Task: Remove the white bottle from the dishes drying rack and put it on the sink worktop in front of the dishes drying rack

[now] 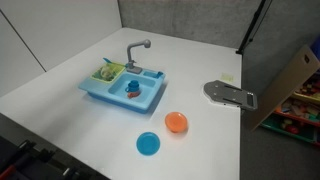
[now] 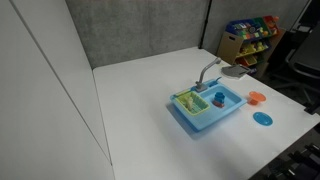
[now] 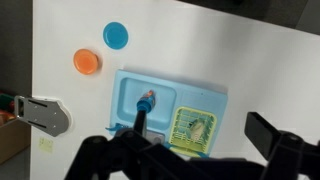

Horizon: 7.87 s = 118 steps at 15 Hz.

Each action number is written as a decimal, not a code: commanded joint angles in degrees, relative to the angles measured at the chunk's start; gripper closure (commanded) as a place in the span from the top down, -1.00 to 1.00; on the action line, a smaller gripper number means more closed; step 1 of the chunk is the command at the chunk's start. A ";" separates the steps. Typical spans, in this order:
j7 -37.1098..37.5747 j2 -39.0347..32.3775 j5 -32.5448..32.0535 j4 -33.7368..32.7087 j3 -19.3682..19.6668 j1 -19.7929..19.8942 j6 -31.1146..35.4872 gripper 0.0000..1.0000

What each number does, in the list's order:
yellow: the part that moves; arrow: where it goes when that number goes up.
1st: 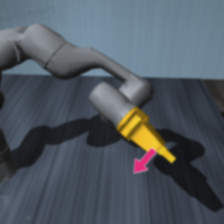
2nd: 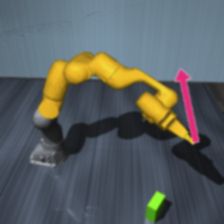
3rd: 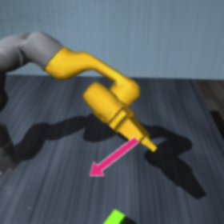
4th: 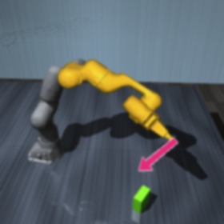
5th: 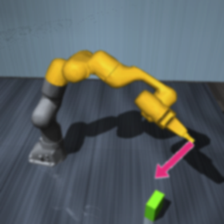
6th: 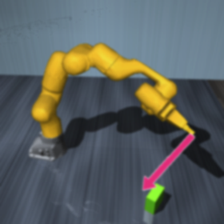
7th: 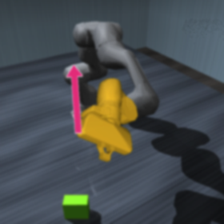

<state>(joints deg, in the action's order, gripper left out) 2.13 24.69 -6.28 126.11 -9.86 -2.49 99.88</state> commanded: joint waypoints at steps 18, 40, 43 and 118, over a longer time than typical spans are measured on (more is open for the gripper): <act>8.09 -38.93 1.49 -17.88 2.74 -2.89 19.00 1.00; 14.92 -56.28 3.93 -23.29 8.35 -6.81 30.94 1.00; 15.49 -59.31 3.70 -24.14 8.84 -7.39 34.95 1.00; 18.16 -45.10 -8.61 3.89 13.98 -11.56 53.23 0.89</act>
<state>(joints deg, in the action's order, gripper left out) 20.18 -22.36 -14.14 129.01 3.67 -13.68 153.57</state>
